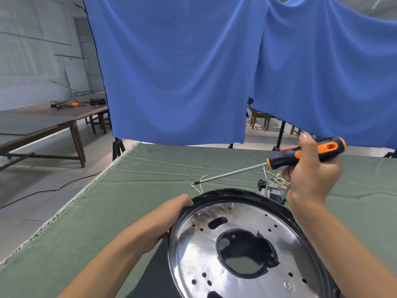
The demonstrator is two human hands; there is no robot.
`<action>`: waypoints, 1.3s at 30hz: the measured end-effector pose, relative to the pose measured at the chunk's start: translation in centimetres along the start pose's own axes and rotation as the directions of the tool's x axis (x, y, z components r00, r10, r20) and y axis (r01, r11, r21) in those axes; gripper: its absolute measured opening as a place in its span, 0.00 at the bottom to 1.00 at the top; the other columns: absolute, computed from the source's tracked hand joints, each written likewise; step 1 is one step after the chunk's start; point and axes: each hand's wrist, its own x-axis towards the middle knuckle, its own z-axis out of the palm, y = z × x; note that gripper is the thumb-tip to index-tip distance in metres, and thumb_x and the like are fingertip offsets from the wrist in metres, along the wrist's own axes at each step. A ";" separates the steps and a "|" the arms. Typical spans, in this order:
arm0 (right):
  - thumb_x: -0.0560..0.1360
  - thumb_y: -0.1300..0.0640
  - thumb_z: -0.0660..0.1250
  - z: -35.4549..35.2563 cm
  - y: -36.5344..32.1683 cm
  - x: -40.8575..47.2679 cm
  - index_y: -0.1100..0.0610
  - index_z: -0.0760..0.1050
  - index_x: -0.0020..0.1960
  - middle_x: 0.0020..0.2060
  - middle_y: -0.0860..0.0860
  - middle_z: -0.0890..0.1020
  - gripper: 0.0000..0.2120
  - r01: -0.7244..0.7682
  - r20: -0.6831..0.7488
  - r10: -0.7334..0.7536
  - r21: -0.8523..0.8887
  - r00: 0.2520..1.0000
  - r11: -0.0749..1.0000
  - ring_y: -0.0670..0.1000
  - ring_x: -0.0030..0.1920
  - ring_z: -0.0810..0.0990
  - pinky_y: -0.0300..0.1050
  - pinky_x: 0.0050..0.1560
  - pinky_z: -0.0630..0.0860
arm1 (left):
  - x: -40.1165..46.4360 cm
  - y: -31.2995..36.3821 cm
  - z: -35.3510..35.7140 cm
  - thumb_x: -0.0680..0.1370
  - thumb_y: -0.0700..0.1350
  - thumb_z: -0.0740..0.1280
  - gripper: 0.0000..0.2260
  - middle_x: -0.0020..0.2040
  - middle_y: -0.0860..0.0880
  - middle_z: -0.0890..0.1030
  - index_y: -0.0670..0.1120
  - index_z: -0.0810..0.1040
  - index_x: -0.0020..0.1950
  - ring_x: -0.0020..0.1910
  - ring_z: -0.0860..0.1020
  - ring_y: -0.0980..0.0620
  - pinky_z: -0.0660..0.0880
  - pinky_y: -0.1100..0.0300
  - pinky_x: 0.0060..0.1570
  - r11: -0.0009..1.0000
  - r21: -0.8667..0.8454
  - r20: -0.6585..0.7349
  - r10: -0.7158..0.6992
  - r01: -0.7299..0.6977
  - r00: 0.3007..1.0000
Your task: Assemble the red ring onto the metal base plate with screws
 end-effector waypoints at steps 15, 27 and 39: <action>0.72 0.56 0.67 -0.9 0.0 0.5 0.54 0.65 0.39 0.22 0.50 0.79 0.10 -0.045 -0.041 0.048 0.074 0.998 0.996 0.50 0.20 0.75 0.32 0.23 0.60 | 0.9 -0.4 -0.4 0.62 0.53 0.73 0.11 0.29 0.48 0.81 0.45 0.85 0.32 0.27 0.80 0.52 0.77 0.64 0.30 0.915 -0.402 0.240 0.095 0.010 0.966; 0.68 0.55 0.67 -0.9 -0.6 1.1 0.54 0.64 0.37 0.25 0.53 0.73 0.10 0.016 -0.055 -0.010 0.118 0.998 0.993 0.52 0.24 0.75 0.34 0.26 0.66 | 1.5 -0.7 -0.1 0.67 0.56 0.70 0.14 0.30 0.48 0.81 0.46 0.85 0.34 0.27 0.80 0.53 0.75 0.66 0.30 0.874 -0.480 0.231 0.204 -0.071 0.951; 0.69 0.56 0.66 -1.0 -0.5 0.7 0.51 0.67 0.34 0.20 0.46 0.74 0.09 0.071 0.052 -0.073 0.045 0.996 0.996 0.49 0.22 0.76 0.36 0.27 0.68 | 1.6 -0.3 0.2 0.79 0.48 0.61 0.14 0.29 0.47 0.81 0.43 0.82 0.40 0.25 0.79 0.56 0.72 0.70 0.25 0.868 -0.480 0.125 0.207 -0.124 0.970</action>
